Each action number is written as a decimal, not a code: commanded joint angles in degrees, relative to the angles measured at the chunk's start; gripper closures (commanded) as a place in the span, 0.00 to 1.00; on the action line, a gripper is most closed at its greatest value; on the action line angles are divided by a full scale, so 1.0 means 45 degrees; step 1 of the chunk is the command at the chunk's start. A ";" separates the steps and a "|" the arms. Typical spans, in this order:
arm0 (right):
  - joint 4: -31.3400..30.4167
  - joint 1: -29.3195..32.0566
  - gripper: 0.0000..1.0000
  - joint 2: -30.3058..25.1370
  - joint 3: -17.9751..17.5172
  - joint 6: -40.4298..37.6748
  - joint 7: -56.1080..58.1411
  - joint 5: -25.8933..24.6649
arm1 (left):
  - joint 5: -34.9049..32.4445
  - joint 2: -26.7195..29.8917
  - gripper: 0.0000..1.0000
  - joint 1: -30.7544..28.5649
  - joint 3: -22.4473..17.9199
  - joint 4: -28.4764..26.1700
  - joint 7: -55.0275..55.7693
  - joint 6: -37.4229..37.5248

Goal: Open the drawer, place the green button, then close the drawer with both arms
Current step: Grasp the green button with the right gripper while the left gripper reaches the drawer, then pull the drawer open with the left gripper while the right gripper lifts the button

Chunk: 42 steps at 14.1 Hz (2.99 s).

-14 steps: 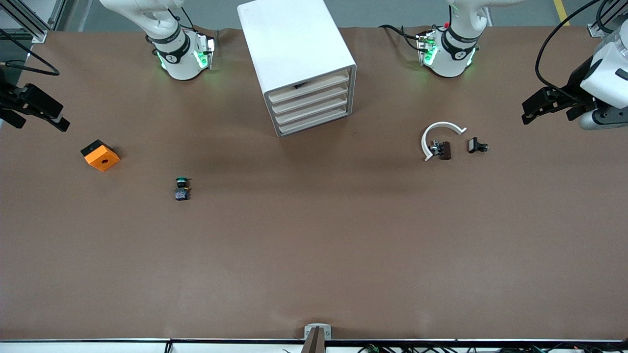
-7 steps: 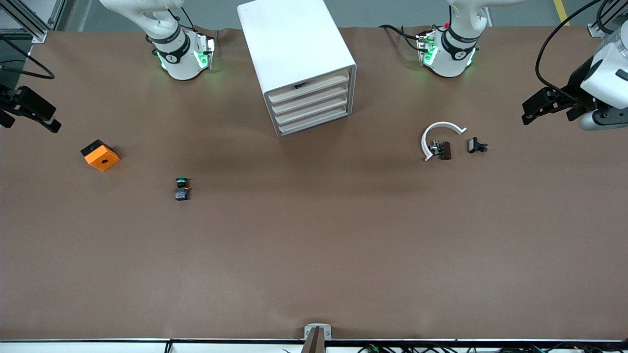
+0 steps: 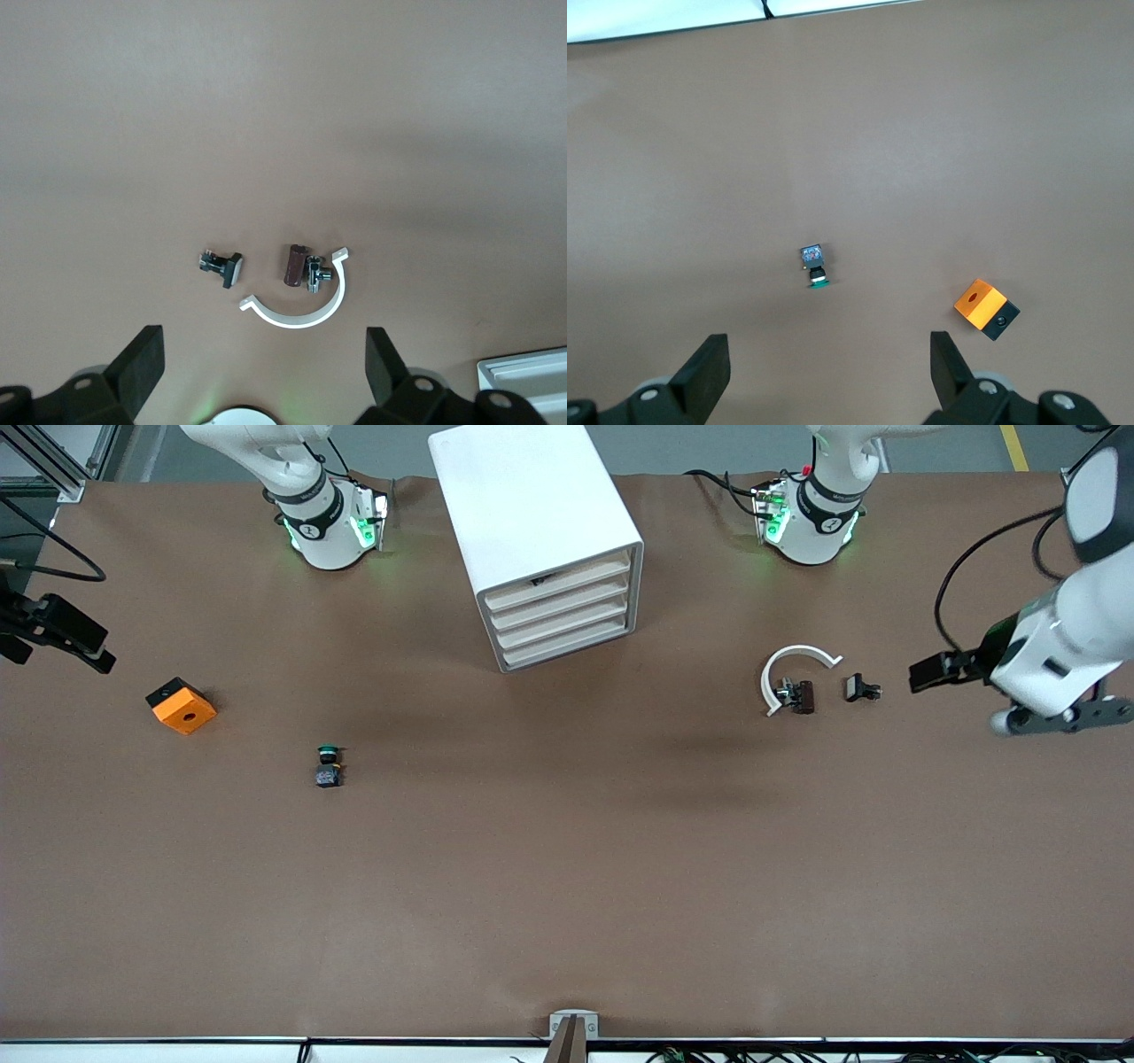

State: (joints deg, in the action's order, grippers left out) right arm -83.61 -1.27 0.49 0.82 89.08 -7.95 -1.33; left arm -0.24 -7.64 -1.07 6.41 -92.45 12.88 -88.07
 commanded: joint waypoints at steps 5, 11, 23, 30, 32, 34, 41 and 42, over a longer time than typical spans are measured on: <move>0.0123 -0.0246 0.00 0.1042 -0.0104 0.0165 -0.0069 -0.0134 | 0.1534 -0.3257 0.00 0.1291 0.0197 0.0738 0.6521 -0.0621; -0.0129 -0.0597 0.00 0.2174 -0.0123 0.0185 0.0106 -0.0094 | 0.2710 -0.6443 0.00 0.2560 0.0217 0.2653 1.1309 -0.1013; -0.6277 -0.0519 0.00 0.2468 -0.0123 0.6836 0.1064 -0.0076 | 0.7955 -0.9121 0.00 0.5237 0.0197 0.2675 2.2412 -0.2285; -0.8529 -0.0675 0.00 0.3462 -0.0123 1.0475 0.1064 -0.0056 | 1.0815 -0.9630 0.00 0.6954 0.0197 0.2538 2.4303 -0.1662; -0.8530 -0.0675 0.00 0.3872 -0.0143 1.0652 0.1064 -0.0056 | 1.0953 -0.9825 0.04 0.7327 0.0197 0.2460 2.4559 -0.0863; -0.8510 -0.0675 0.00 0.4399 -0.0143 1.1409 0.0928 -0.0017 | 1.0972 -0.9806 0.18 0.7561 0.0217 0.2148 2.4560 -0.0392; -0.8490 -0.1379 0.00 0.5534 -0.0123 1.2350 -0.0109 -0.0036 | 1.1675 -0.9826 0.44 0.8460 0.0197 0.1561 2.4541 -0.0390; -0.8490 -0.1359 0.00 0.5593 -0.0123 1.2468 -0.0012 -0.0055 | 1.1675 -0.9826 0.51 0.8500 0.0197 0.1522 2.4541 -0.0390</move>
State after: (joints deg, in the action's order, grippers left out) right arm -122.11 -7.38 24.89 0.09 144.05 -7.43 -1.30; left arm 50.91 -52.03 36.21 7.67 -85.17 122.98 -90.46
